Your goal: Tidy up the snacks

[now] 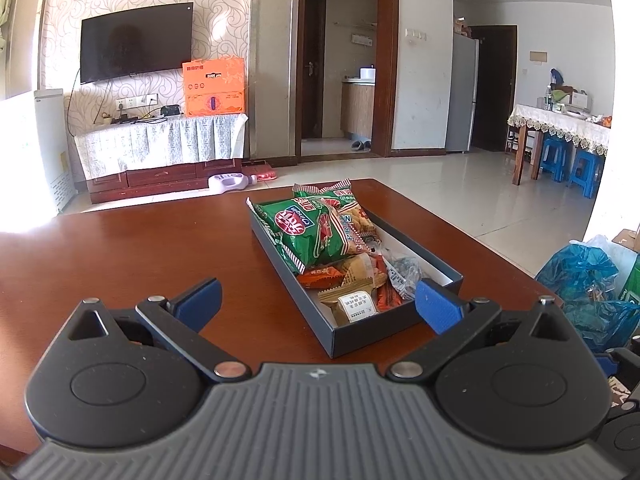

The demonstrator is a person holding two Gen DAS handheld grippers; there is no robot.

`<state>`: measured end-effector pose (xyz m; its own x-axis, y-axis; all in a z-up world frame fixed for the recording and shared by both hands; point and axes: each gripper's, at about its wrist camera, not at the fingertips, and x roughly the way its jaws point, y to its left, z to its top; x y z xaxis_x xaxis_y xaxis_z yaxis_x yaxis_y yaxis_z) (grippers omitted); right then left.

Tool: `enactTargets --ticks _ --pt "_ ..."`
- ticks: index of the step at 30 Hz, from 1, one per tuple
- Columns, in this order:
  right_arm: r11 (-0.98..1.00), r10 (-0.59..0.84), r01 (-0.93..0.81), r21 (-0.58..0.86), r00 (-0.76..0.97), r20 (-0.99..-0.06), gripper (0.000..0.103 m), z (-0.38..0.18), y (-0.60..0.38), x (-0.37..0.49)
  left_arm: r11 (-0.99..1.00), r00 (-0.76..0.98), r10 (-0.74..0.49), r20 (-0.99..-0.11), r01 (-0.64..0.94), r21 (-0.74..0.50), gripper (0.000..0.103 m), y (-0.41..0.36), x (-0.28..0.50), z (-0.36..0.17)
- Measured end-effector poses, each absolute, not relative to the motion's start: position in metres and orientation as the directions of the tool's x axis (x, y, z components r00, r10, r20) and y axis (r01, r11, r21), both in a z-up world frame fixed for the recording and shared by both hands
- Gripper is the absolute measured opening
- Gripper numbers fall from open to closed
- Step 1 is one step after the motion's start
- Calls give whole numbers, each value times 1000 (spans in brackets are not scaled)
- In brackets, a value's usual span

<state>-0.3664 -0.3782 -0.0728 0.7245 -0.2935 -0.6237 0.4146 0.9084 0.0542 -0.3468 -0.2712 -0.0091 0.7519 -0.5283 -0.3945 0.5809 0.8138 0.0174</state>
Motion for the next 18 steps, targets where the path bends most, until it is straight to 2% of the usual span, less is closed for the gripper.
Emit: enactTargets --ticks 18 --pt "909 -293 414 54 724 -624 89 -73 -378 -366 807 747 -538 -391 590 17 103 -270 -348 -10"
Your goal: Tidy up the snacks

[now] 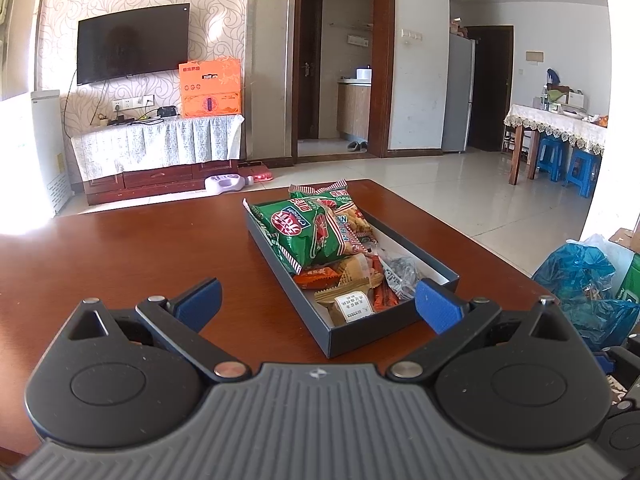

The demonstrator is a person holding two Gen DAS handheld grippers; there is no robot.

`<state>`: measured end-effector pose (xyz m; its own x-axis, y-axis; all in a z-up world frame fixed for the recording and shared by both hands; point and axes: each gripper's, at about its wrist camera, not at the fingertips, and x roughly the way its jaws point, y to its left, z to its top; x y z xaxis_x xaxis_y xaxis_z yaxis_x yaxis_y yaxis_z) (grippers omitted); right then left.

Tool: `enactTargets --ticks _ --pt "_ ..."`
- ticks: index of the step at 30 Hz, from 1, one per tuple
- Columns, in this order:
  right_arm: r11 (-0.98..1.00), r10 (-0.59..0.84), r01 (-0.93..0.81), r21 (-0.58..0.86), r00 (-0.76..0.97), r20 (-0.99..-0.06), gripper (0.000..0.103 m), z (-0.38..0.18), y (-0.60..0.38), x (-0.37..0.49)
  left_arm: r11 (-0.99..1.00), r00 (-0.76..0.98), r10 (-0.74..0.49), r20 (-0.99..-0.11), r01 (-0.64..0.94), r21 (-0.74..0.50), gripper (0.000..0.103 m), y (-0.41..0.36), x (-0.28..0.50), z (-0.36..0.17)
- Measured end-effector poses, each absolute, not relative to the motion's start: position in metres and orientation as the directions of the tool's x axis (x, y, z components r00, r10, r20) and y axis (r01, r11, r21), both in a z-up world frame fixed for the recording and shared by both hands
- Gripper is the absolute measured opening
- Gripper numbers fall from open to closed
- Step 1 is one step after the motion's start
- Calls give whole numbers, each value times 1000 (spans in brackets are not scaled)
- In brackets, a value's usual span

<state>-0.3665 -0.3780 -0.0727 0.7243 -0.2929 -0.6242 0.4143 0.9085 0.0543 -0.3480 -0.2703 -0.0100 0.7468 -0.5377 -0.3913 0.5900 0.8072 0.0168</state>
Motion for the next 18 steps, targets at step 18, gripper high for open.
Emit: enactTargets --ticks 18 --pt "908 -293 415 54 724 -624 89 -73 -378 -366 804 744 -541 -393 594 18 103 -270 -349 -10"
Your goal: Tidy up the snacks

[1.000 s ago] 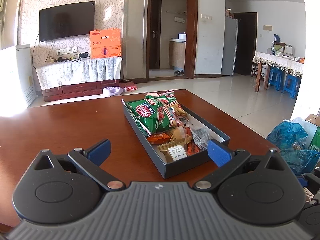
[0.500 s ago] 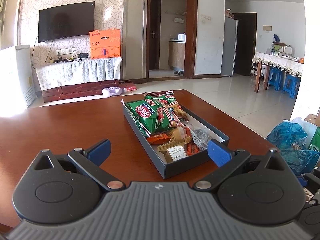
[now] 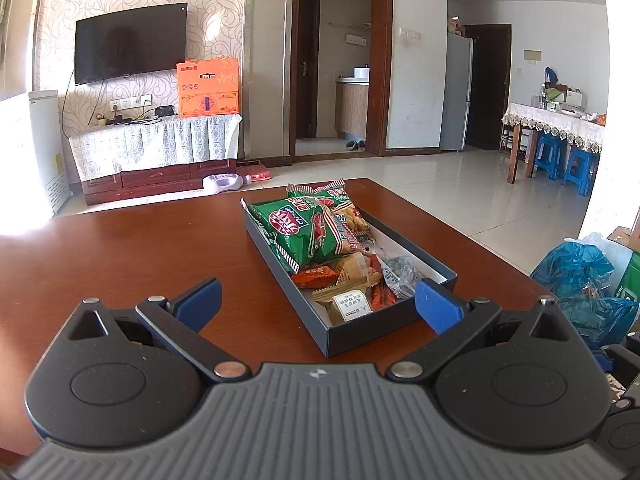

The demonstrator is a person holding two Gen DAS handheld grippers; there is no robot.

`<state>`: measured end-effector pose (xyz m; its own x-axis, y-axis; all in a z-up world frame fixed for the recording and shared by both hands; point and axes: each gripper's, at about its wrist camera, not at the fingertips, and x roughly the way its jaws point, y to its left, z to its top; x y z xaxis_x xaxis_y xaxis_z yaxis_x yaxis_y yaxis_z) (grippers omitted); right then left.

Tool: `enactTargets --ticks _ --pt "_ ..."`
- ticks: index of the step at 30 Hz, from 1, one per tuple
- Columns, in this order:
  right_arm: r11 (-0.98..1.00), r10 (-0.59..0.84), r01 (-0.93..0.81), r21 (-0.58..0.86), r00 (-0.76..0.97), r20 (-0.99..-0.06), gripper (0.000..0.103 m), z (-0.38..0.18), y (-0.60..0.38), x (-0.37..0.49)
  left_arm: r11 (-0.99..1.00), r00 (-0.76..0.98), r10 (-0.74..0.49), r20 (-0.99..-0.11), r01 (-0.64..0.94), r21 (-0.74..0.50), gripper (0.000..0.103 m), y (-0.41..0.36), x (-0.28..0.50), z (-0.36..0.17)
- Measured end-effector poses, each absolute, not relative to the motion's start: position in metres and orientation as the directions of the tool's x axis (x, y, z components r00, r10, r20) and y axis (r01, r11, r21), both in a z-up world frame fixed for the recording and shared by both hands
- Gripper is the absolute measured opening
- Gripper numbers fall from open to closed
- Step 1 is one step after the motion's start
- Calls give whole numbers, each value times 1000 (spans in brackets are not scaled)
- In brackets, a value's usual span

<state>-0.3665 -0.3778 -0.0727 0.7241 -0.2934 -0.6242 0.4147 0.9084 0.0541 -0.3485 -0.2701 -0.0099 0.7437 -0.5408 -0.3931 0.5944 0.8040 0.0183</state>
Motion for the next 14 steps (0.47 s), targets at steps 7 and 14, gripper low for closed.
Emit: enactTargets --ticks 7,14 --pt "909 -293 414 53 724 -624 89 -73 -378 -366 802 741 -542 -396 597 19 103 -270 -349 -10" --pt "908 -294 415 54 725 -624 89 -73 -378 -367 803 747 -548 -377 595 11 103 -268 -350 -9"
